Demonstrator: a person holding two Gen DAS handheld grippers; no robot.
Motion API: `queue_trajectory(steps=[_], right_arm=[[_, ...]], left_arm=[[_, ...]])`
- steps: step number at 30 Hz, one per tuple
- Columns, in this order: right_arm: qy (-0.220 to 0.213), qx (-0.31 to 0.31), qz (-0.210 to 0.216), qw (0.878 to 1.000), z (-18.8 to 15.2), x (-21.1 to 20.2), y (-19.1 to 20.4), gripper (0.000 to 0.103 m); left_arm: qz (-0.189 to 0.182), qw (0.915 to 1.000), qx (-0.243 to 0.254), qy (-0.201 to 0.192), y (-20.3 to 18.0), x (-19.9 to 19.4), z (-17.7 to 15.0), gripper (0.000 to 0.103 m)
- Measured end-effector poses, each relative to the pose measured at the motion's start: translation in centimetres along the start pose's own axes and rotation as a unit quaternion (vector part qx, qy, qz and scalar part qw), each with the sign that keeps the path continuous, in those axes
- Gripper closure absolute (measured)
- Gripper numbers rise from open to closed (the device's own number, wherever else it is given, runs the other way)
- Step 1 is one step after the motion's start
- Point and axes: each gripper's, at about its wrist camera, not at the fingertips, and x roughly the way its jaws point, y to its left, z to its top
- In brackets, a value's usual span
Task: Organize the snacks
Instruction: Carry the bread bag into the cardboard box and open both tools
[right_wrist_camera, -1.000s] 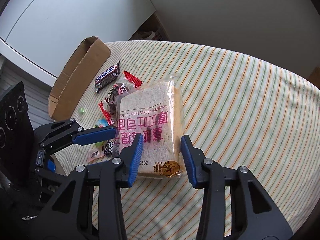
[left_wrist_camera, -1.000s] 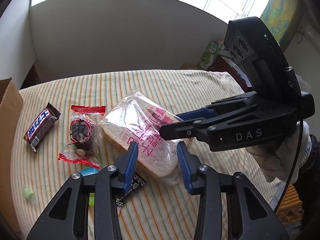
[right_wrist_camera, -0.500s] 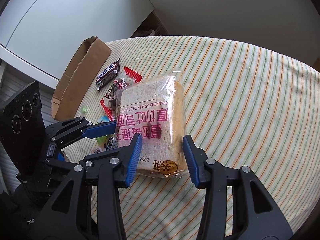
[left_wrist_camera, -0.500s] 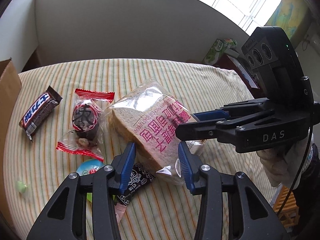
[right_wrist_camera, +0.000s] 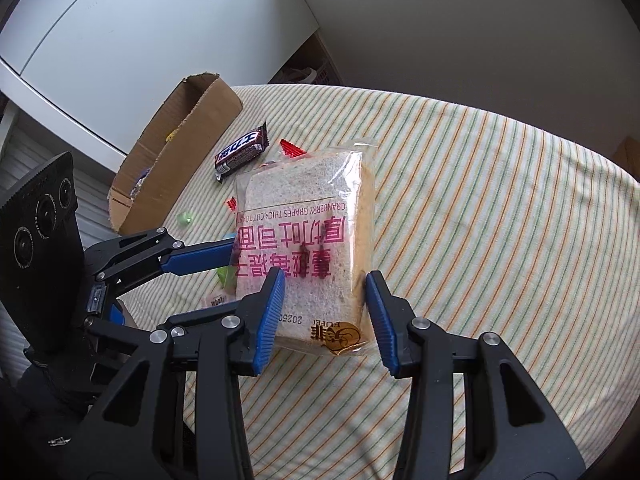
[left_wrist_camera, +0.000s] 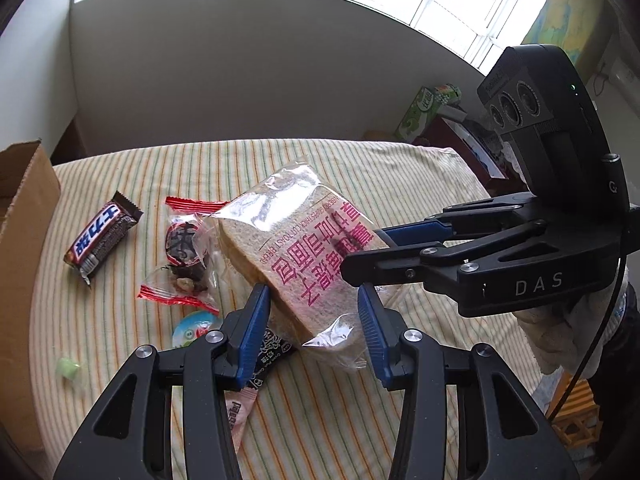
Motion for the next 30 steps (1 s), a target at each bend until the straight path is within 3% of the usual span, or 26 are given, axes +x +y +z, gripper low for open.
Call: queue_trajectory(steps=[8, 18, 30], right_arm=[[-0.009, -0.041, 0.006, 0.999, 2.7, -0.5, 5.2, 0.058], [-0.013, -0.100, 0.024, 0.995, 7.6, 1.8, 12.9, 0.058], [-0.006, -0.130, 0.055, 0.990, 13.2, 6.9, 18.9, 0.058]], left_arm=[[0.020, 0.9989, -0.006, -0.041, 2.4, -5.1, 0.1, 0.060], [0.063, 0.9938, -0.035, -0.084, 8.4, -11.3, 0.2, 0.060], [0.108, 0.9849, -0.082, -0.107, 16.2, -14.4, 0.9, 0.060]])
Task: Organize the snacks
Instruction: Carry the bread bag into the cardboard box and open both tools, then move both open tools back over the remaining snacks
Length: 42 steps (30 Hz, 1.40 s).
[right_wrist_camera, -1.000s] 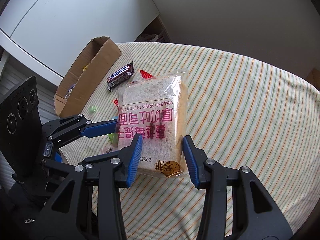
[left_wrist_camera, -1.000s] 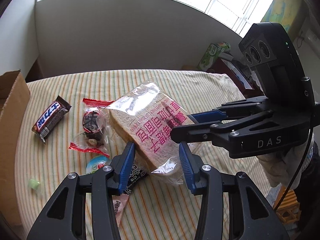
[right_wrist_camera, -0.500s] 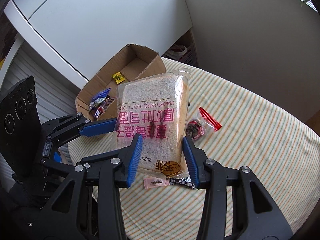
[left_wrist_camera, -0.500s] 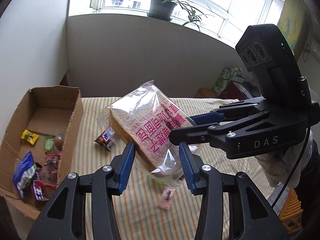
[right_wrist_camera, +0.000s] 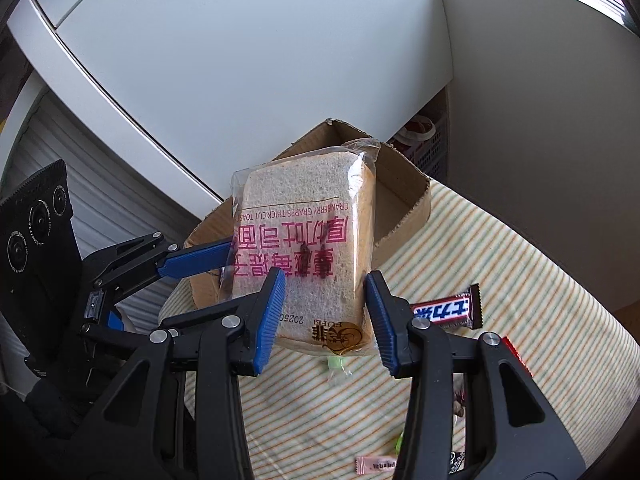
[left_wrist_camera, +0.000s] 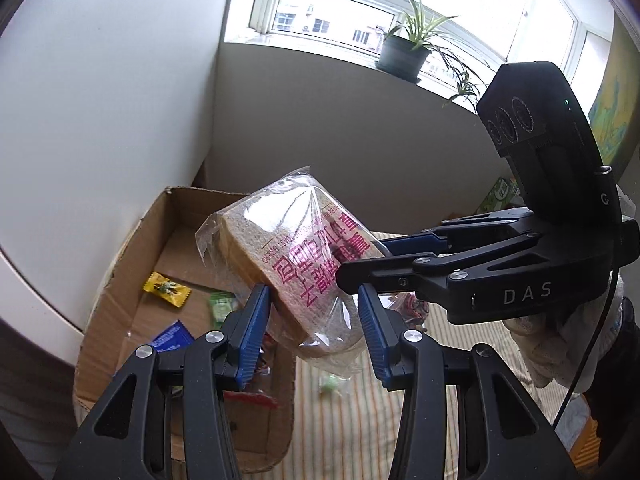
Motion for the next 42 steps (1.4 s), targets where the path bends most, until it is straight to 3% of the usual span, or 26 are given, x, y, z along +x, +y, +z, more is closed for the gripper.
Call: queue_trajectory(steps=[12, 22, 28, 32, 42], right_arm=[[0.023, -0.010, 0.006, 1.000, 3.2, 5.1, 0.2, 0.059], [0.026, -0.026, -0.025, 0.999, 4.1, 6.7, 0.4, 0.062], [0.015, -0.027, -0.039, 0.999, 3.4, 4.8, 0.5, 0.060], [-0.005, -0.022, -0.054, 0.998, 2.2, 2.4, 0.3, 0.039], [-0.045, -0.012, -0.090, 0.995, -3.1, -3.9, -0.6, 0.038]], left_arm=[[0.023, 0.9991, -0.033, 0.013, 5.2, 2.0, 0.8, 0.060], [0.029, 0.9986, -0.039, 0.018, 5.6, 2.9, 0.8, 0.065], [0.031, 0.9989, -0.036, 0.005, 4.8, 1.0, 0.3, 0.065], [0.026, 0.9991, -0.033, -0.004, 4.1, -0.5, -0.2, 0.065], [0.001, 0.9999, -0.010, -0.005, -0.1, -2.6, -2.3, 0.065]])
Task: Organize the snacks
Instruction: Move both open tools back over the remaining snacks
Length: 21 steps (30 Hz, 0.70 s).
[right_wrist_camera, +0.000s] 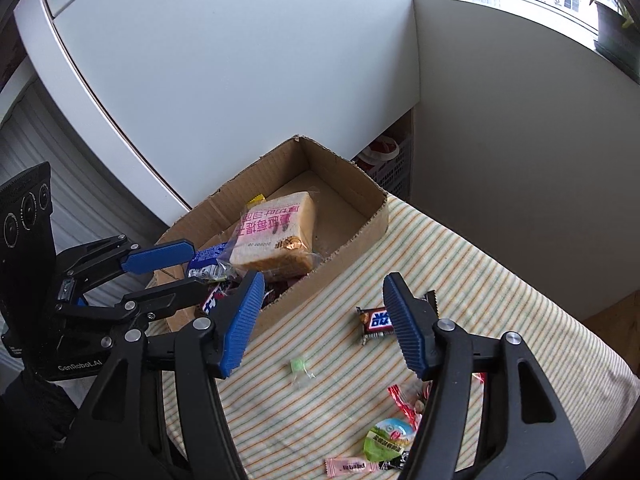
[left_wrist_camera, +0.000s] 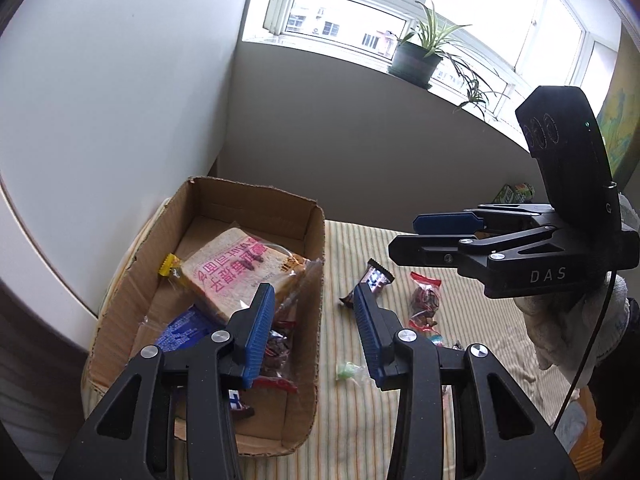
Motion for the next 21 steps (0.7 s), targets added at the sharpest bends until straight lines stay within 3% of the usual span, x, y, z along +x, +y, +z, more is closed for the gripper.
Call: queue_trajectory(steps=[4, 11, 16, 21], right_arm=[[-0.020, -0.005, -0.033, 0.999, -2.9, -2.5, -1.0, 0.015], [0.000, 0.013, -0.076, 0.997, -8.6, -4.2, -3.6, 0.014], [0.037, 0.068, -0.059, 0.995, -12.0, -2.8, -6.2, 0.014], [0.055, 0.103, -0.036, 0.993, -13.0, -1.1, -7.3, 0.014]], left_arm=[[-0.013, 0.9998, 0.013, 0.007, -1.8, -0.1, -0.8, 0.065], [-0.039, 0.9979, 0.040, 0.032, -5.8, 0.4, -3.8, 0.064], [-0.060, 0.9937, 0.061, 0.072, -8.5, 2.0, -6.7, 0.064], [-0.069, 0.9884, 0.083, 0.107, -10.8, 4.2, -9.0, 0.064]])
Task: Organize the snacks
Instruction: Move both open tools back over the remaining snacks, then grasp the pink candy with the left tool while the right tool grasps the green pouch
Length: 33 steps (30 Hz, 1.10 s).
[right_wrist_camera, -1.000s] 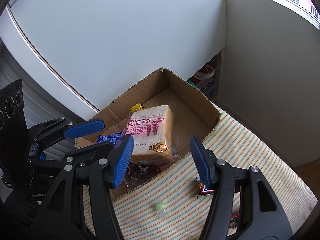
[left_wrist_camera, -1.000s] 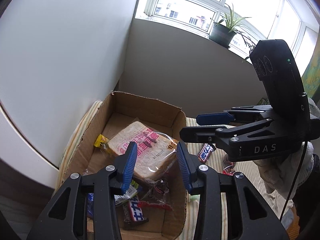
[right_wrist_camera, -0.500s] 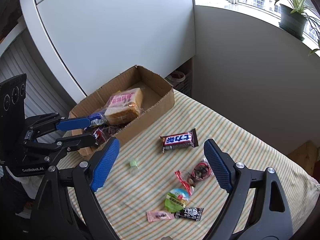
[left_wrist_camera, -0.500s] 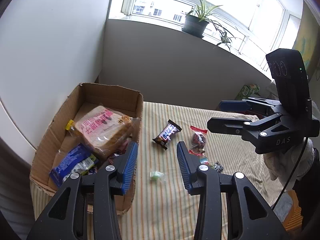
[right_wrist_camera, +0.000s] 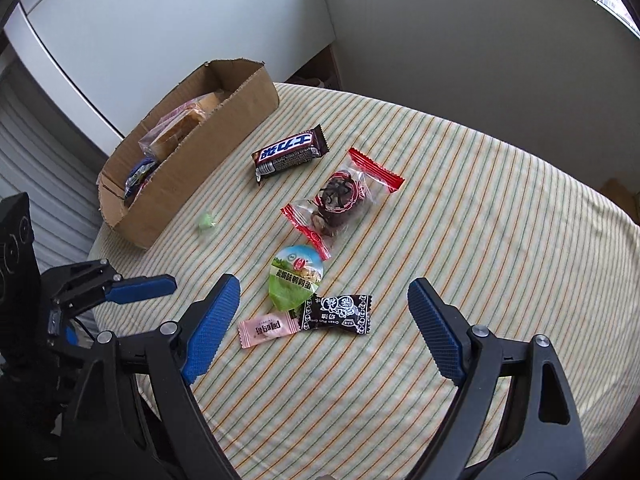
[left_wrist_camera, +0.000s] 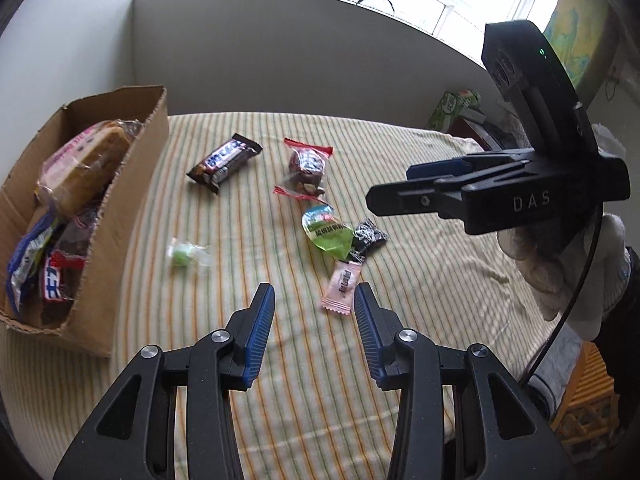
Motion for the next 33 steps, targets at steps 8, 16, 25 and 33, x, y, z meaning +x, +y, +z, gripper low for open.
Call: queue_trajectory(steps=[8, 16, 25, 33], right_arm=[[0.032, 0.008, 0.027, 0.999, 0.7, 2.9, 0.6, 0.028], [0.048, 0.008, 0.037, 0.998, 0.9, 4.3, 0.9, 0.041], [0.063, 0.009, 0.043, 0.997, 0.8, 5.6, 1.1, 0.047], [0.068, -0.031, 0.000, 0.997, 0.7, 6.2, 2.6, 0.063]], left_arm=[[-0.003, 0.9995, 0.021, 0.025, -1.6, 2.7, -0.5, 0.064], [0.001, 0.9990, 0.029, 0.034, -2.1, 4.6, -0.1, 0.065], [0.020, 0.9991, 0.024, 0.028, -2.1, 5.4, 0.2, 0.079], [0.034, 0.9984, 0.035, 0.028, -1.7, 5.0, 0.0, 0.091]])
